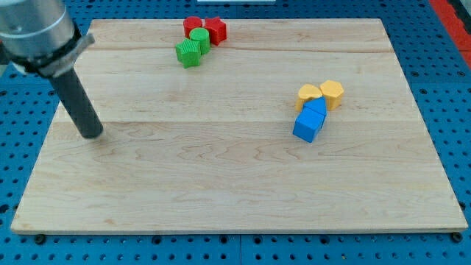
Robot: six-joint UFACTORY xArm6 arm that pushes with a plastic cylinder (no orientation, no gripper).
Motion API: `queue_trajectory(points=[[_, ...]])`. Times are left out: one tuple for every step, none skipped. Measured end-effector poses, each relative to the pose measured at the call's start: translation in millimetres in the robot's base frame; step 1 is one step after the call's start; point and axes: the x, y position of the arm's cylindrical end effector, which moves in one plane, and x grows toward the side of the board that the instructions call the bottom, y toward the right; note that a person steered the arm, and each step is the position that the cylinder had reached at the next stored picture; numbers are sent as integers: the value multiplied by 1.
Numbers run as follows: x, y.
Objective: Move your arm towards the left bottom of the board
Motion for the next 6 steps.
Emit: queue_trajectory(points=[[82, 113], [119, 198], [89, 230], [76, 130], [127, 9], [119, 28]])
